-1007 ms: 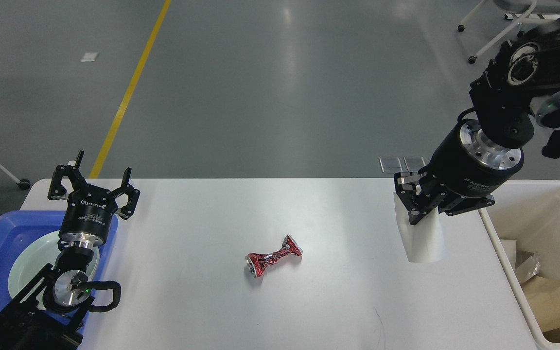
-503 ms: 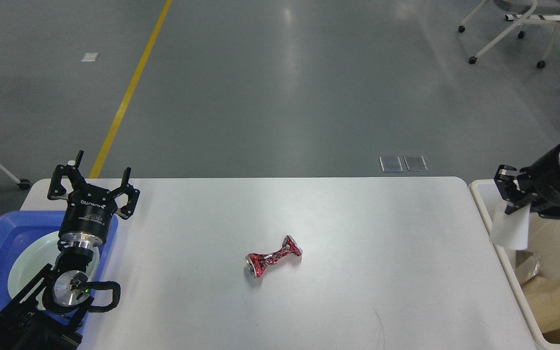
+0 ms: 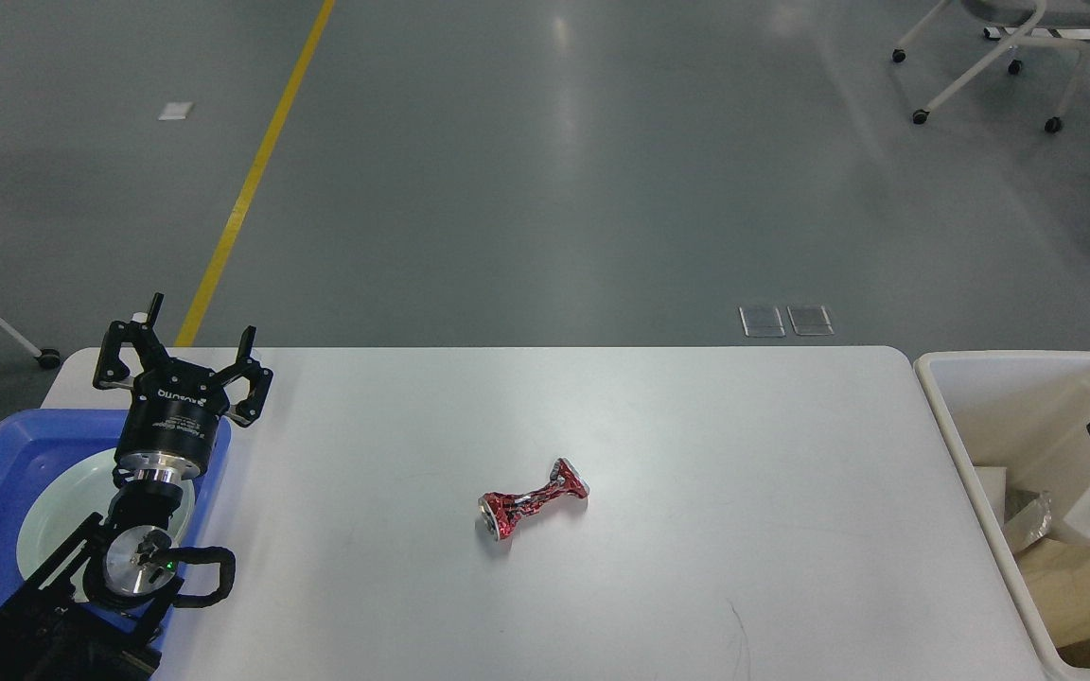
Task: Tidy desktop
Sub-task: 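Carry the paper cup into the bin and release it, then raise the right gripper out of the bin over the table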
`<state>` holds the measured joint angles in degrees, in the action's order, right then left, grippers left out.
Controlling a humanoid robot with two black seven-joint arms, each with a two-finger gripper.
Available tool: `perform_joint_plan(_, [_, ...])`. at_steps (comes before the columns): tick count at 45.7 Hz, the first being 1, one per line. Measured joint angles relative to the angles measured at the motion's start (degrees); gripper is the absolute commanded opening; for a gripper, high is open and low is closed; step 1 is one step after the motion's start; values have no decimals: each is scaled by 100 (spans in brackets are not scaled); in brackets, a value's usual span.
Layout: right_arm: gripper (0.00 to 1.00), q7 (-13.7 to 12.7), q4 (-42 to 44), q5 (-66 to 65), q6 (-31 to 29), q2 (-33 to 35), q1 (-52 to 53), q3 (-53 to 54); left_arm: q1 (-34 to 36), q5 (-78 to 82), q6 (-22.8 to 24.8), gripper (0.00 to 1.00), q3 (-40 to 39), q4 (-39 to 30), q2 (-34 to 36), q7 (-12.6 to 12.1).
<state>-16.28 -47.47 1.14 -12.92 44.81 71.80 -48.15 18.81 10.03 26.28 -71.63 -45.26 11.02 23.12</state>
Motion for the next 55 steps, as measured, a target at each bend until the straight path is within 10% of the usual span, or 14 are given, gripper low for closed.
perform_joint_plan(22, [0, 519, 3535, -362, 1529, -2071, -3167, 1169, 0, 0, 0, 96, 0, 0, -1, 0])
perform_joint_plan(45, [0, 573, 3860, -362, 1926, -2447, -3535, 1138, 0, 0, 0, 96, 0, 0, 1, 0])
perform_joint_plan(55, [92, 564, 3867, -356, 2206, -2462, -3661, 1139, 0, 0, 0, 96, 0, 0, -1, 0])
